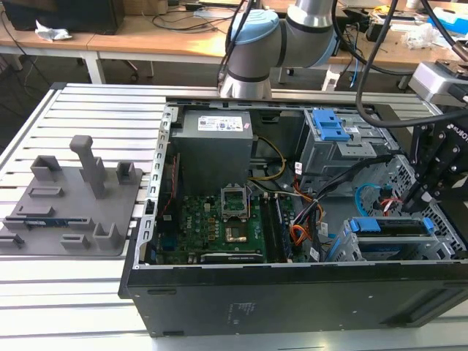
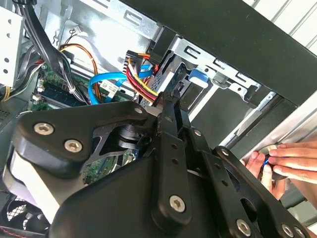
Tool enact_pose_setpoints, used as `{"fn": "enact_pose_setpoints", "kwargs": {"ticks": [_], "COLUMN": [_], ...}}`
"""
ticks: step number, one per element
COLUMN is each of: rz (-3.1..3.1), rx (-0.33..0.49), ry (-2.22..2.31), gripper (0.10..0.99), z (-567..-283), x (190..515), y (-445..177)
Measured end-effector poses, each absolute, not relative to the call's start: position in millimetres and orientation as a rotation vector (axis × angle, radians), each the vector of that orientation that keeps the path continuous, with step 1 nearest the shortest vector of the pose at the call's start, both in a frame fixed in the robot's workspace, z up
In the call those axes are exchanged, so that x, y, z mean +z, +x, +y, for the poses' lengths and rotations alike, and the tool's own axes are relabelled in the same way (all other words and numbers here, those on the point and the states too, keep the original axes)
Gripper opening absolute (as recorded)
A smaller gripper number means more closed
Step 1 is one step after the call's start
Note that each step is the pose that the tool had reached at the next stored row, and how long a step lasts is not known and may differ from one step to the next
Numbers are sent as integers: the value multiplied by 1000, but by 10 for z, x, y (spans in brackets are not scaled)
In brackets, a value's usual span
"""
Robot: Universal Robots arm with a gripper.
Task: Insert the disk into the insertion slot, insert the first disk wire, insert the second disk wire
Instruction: 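Insert the first disk wire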
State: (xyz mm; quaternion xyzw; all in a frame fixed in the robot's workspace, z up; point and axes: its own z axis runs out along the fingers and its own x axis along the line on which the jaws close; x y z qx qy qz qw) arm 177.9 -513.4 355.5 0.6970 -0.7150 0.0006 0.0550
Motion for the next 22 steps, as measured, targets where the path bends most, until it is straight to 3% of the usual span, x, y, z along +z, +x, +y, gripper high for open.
{"fn": "enact_pose_setpoints", "kwargs": {"ticks": [22], "rz": [-2171], "rx": [3], "ry": [2116], "gripper": [165], "z": [-5174], "x": [3458], "y": [1779]}}
